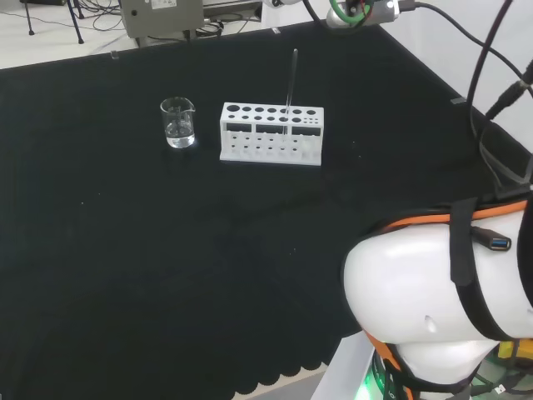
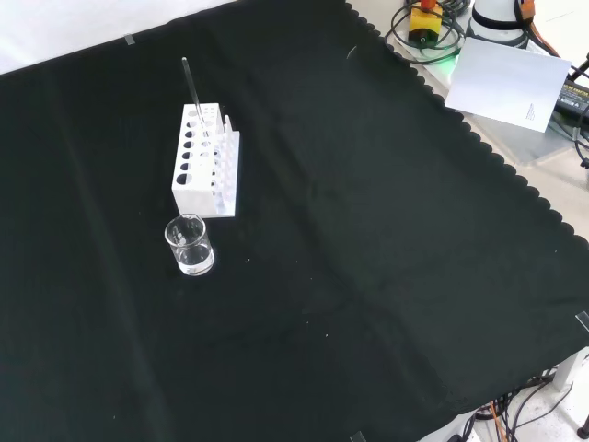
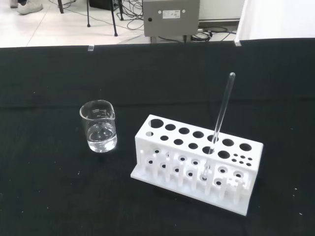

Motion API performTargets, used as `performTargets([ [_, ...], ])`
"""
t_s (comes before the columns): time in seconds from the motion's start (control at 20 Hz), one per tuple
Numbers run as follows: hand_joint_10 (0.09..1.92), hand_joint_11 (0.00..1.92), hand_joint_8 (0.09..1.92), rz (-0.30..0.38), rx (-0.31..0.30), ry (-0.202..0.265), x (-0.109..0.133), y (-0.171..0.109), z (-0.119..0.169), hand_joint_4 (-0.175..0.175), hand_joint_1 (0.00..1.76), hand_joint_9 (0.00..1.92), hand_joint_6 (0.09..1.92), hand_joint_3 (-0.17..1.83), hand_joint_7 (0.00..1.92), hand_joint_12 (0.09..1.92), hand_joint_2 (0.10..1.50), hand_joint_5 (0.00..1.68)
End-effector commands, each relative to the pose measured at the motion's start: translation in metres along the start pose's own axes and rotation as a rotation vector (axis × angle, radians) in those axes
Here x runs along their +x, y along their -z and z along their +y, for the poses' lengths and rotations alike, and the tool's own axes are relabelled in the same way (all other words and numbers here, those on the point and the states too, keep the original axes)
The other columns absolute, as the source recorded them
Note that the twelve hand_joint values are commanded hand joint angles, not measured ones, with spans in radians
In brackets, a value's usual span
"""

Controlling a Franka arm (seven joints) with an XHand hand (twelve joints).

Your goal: Take the glass rod from the white test tube rack.

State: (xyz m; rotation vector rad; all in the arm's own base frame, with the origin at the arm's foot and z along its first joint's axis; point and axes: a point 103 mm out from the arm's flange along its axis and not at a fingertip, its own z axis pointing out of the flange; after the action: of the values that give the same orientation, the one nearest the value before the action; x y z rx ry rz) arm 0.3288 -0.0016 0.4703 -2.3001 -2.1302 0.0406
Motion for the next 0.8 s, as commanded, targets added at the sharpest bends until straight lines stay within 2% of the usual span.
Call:
performTargets([
  [0.05, 0.88, 0.12, 0.89, 0.016, -0.008, 0.036, -0.01, -0.01, 0.042, -0.173, 0.54, 0.41, 0.09, 0.44, 0.16, 1.44, 0.95, 0.16],
  [0.1, 0.88, 0.13, 0.9, 0.016, -0.009, 0.04, -0.012, -0.011, 0.049, -0.173, 0.54, 0.43, 0.09, 0.44, 0.18, 1.43, 0.95, 0.17],
  [0.15, 0.88, 0.15, 0.9, -0.002, -0.004, 0.032, -0.014, 0.006, 0.056, -0.174, 0.54, 0.45, 0.09, 0.44, 0.2, 1.43, 0.95, 0.18],
  [0.2, 0.89, 0.16, 0.91, -0.023, 0.009, 0.025, -0.014, 0.007, 0.064, -0.175, 0.54, 0.47, 0.09, 0.44, 0.22, 1.43, 0.95, 0.19],
  [0.3, 0.89, 0.19, 0.92, -0.036, 0.019, 0.017, -0.014, -0.005, 0.078, -0.175, 0.54, 0.51, 0.09, 0.44, 0.26, 1.43, 0.95, 0.21],
  [0.45, 0.9, 0.25, 0.94, -0.023, 0.006, 0.029, -0.016, -0.025, 0.097, -0.175, 0.55, 0.59, 0.09, 0.45, 0.37, 1.42, 0.95, 0.26],
  [0.8, 0.97, 0.41, 1.01, 0.006, 0.007, 0.053, -0.021, -0.039, 0.137, -0.175, 0.57, 0.73, 0.1, 0.44, 0.55, 1.38, 0.96, 0.42],
])
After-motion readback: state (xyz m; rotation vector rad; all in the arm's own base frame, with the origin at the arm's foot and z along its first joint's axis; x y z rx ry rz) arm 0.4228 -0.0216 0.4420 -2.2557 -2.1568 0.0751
